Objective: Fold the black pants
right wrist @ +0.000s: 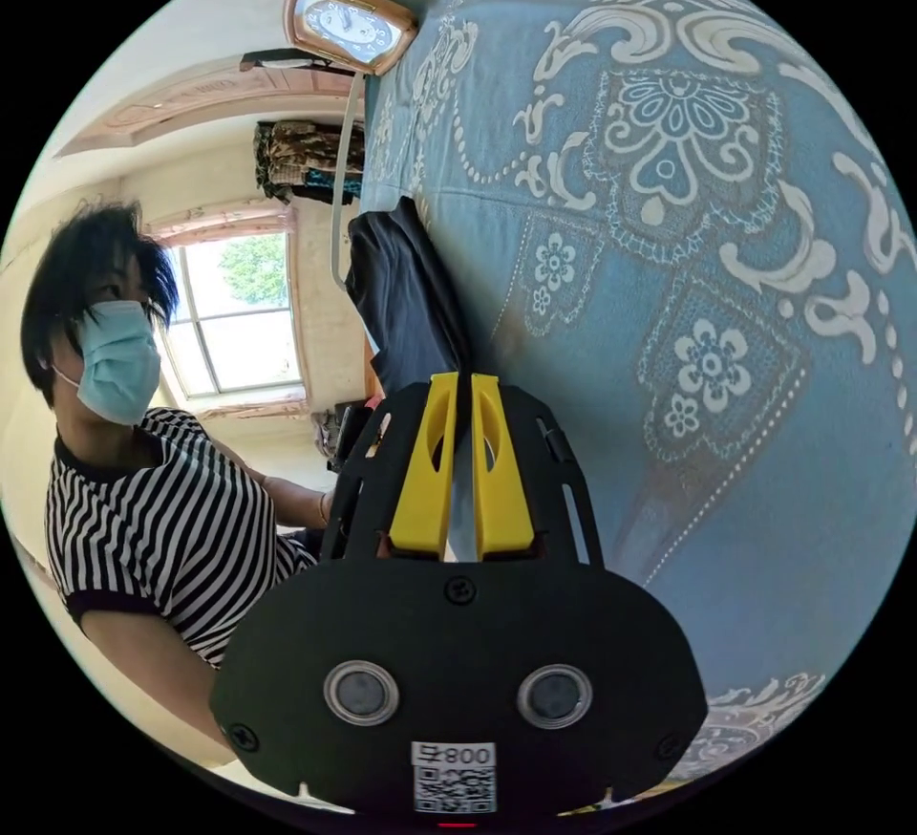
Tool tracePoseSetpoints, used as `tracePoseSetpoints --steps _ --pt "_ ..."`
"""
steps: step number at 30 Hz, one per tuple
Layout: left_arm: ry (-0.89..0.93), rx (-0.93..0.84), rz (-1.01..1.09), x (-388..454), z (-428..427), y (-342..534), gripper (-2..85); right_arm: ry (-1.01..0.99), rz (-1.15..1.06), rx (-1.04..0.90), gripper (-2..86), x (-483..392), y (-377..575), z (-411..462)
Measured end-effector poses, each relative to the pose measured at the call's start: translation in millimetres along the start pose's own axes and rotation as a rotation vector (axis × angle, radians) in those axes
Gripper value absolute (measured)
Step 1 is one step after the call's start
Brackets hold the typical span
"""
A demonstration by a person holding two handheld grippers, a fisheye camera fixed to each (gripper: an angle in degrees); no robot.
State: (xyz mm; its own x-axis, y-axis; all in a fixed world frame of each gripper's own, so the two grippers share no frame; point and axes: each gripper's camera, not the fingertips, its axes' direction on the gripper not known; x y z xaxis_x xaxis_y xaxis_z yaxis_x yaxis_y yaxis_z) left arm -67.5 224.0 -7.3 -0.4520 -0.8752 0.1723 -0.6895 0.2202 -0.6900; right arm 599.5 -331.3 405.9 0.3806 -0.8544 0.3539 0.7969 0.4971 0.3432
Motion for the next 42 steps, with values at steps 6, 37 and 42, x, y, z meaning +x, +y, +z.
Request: tracePoseSetpoints --steps 6,37,42 --pt "0.048 -0.134 0.040 40.8 8.9 25.7 2.9 0.035 0.100 0.009 2.0 12.7 30.2 -29.7" --pt "0.120 0.557 0.317 187.5 -389.8 103.6 2.4 -0.230 -0.290 -0.082 2.2 -17.0 -249.6 222.9" --pt "0.174 0.688 0.233 175.2 -408.8 114.6 2.3 -0.226 -0.238 -0.113 3.5 10.4 -267.3 261.8"
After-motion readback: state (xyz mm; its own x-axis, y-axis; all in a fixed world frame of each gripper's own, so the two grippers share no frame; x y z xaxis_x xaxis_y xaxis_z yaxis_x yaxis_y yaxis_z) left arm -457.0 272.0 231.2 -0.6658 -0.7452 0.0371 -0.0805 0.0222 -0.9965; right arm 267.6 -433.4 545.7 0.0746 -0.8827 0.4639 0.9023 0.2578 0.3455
